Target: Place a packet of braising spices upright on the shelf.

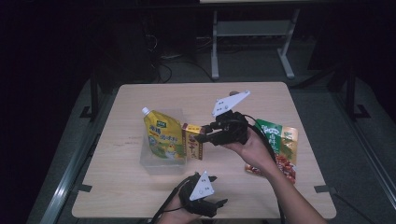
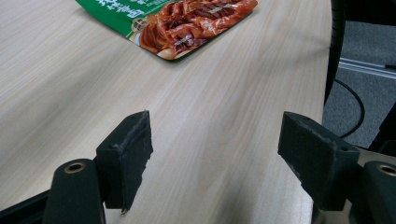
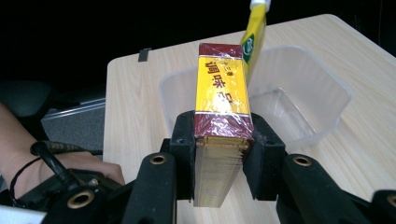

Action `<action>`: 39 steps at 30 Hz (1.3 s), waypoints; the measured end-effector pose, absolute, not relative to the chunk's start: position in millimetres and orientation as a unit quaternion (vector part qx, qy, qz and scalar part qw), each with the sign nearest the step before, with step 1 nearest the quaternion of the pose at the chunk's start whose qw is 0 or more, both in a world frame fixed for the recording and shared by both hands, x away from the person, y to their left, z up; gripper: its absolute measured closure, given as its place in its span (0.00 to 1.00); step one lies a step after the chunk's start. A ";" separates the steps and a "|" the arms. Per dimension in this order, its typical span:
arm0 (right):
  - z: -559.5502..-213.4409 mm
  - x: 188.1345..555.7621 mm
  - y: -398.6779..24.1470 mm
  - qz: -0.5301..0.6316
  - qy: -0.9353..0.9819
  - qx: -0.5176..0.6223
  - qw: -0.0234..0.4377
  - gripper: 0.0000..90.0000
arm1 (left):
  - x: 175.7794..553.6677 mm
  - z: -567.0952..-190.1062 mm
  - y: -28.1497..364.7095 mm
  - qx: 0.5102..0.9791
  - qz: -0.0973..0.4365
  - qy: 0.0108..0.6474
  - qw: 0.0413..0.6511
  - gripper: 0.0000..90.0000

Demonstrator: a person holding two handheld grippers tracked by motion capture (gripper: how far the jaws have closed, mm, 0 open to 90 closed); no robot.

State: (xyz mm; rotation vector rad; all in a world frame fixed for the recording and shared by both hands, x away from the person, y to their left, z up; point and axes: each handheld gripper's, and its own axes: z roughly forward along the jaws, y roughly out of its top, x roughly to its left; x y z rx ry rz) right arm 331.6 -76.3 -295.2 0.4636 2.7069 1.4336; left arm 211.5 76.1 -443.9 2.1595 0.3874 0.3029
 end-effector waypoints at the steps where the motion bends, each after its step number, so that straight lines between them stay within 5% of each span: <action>1: -294.1 331.5 -74.6 0.463 0.874 0.147 0.021 0.74 | 211.0 -444.1 75.8 0.872 0.119 0.159 0.448 0.28; 39: -307.5 344.1 7.1 0.445 0.892 0.082 -0.009 0.74 | 210.1 -442.3 77.9 0.866 0.123 0.155 0.458 0.28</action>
